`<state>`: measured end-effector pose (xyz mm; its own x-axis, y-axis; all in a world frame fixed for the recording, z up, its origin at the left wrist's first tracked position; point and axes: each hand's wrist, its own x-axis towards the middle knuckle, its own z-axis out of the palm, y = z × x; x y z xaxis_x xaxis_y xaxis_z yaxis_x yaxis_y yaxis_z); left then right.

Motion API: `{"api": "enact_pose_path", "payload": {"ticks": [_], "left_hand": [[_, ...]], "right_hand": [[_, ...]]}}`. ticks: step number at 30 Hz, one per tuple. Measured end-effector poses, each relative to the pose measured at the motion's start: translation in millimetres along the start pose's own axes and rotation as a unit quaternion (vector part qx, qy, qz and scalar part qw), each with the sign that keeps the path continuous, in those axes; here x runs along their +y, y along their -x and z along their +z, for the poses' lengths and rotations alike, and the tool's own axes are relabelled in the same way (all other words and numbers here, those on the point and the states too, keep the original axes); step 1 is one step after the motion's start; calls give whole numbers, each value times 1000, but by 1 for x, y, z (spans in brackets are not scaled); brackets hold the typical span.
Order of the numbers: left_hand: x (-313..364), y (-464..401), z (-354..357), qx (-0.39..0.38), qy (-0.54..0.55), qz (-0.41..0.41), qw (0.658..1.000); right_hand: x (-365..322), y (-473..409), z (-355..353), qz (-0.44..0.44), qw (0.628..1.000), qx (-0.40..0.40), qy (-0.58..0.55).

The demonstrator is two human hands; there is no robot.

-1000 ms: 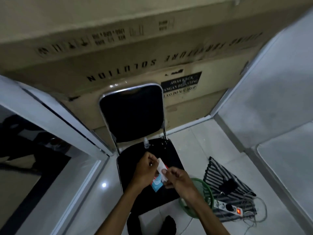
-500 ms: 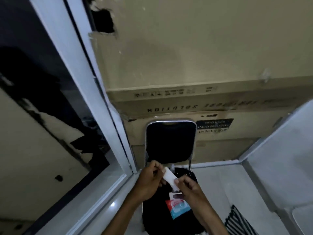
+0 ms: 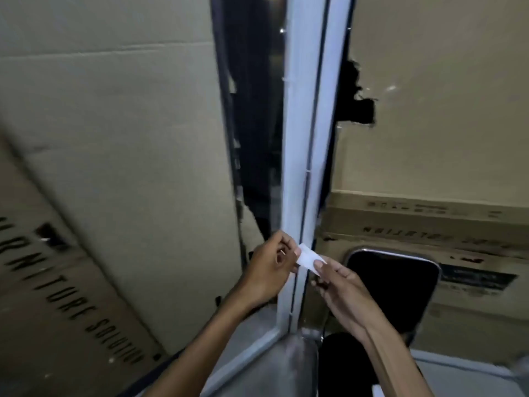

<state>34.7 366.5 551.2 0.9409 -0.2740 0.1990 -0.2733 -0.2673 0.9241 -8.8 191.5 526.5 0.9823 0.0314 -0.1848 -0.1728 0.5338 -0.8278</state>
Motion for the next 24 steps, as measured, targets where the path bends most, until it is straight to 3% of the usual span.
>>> {"api": "enact_pose_path", "payload": {"ticks": [5, 11, 19, 24], "left_hand": [[11, 40, -115, 92, -80, 56, 991], [16, 86, -208, 169, -126, 67, 975], [36, 147, -264, 264, -196, 69, 942], [66, 183, -277, 319, -265, 108, 903]], "right_hand": [[30, -10, 117, 8, 998, -63, -22], [60, -6, 214, 22, 992, -124, 4], [73, 8, 291, 4, 981, -192, 23], [66, 23, 312, -11, 974, -213, 79]]}}
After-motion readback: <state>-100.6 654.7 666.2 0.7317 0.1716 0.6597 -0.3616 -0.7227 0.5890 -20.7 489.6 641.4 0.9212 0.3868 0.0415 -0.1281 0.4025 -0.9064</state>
